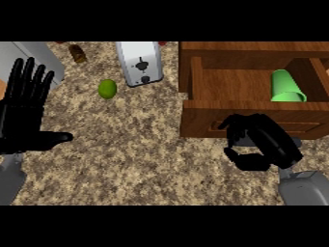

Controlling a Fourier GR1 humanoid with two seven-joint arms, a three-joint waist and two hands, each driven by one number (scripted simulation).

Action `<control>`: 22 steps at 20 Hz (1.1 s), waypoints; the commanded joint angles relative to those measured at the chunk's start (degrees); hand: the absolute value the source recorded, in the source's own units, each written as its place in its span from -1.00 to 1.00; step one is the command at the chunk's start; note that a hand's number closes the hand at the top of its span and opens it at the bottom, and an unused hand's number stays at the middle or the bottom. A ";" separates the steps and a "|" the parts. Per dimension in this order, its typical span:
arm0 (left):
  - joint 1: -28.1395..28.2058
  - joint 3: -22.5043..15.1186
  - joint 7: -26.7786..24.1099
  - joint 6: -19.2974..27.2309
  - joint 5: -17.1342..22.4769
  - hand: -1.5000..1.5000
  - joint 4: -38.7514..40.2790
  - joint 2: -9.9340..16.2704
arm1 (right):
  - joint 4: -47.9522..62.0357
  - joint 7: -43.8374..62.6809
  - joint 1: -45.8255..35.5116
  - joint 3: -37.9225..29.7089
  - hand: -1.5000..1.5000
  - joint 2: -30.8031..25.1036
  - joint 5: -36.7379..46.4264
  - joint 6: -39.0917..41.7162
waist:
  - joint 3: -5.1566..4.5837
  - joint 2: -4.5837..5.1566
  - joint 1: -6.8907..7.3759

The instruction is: Pick up the cup, place it into the drawer and close the drawer

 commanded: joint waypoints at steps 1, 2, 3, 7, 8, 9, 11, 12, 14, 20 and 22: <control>3.05 3.11 -1.02 -4.91 -1.18 -1.00 1.90 -0.70 | 10.15 -1.85 -4.67 0.25 -1.00 2.87 4.04 -2.67 | 0.00 0.05 -0.57; 6.52 3.78 -0.50 -5.31 0.43 -1.00 -2.50 1.89 | 13.10 -4.81 -1.95 0.84 -1.00 1.41 6.49 -6.01 | 0.02 0.02 -0.01; 0.86 4.06 -1.26 -6.28 -1.37 -1.00 4.61 -1.02 | 14.62 -2.36 -7.10 0.94 -1.00 2.41 6.98 -3.36 | -0.01 0.12 -0.68; 9.37 5.73 -0.61 -7.97 -1.74 -1.00 -2.27 -0.45 | 23.67 -4.26 -11.78 -0.81 -1.00 3.33 8.26 -3.43 | 0.00 -0.01 -0.43; 8.71 6.60 -2.33 -8.48 -2.76 -1.00 -1.58 -1.64 | 27.21 -6.25 -14.29 -1.82 -1.00 3.50 8.76 -4.65 | 0.00 0.03 -0.43; 10.41 7.18 0.04 -7.61 -2.05 -1.00 -4.36 0.10 | 30.41 -7.40 -12.44 -0.33 -1.00 4.96 10.73 -8.17 | 0.02 0.03 -0.22; 6.72 5.90 -1.33 -9.34 -2.77 -1.00 0.57 -2.35 | 42.55 -11.03 -20.55 -4.72 -1.00 5.13 9.14 -9.72 | 0.05 0.43 0.32; 7.74 9.12 0.60 -10.30 -1.76 -1.00 -0.76 -0.07 | 39.86 -8.13 -23.16 -5.22 -1.00 5.17 8.40 -5.54 | 0.02 0.14 -0.08; 8.12 11.13 0.75 -13.22 0.00 -1.00 0.37 0.98 | 49.58 -13.56 -23.84 -6.71 -1.00 5.92 9.18 -11.74 | 0.05 0.34 0.43; 13.70 11.54 -1.47 -18.28 -0.56 -1.00 -0.12 -0.32 | 63.47 -20.17 -32.04 -11.82 -1.00 3.83 7.11 -11.45 | 0.09 0.72 1.94; 8.12 10.40 -0.27 -15.33 -2.85 -1.00 1.95 -2.41 | 67.62 -20.38 -37.80 -13.63 -1.00 2.81 6.40 -9.10 | 0.09 0.80 1.14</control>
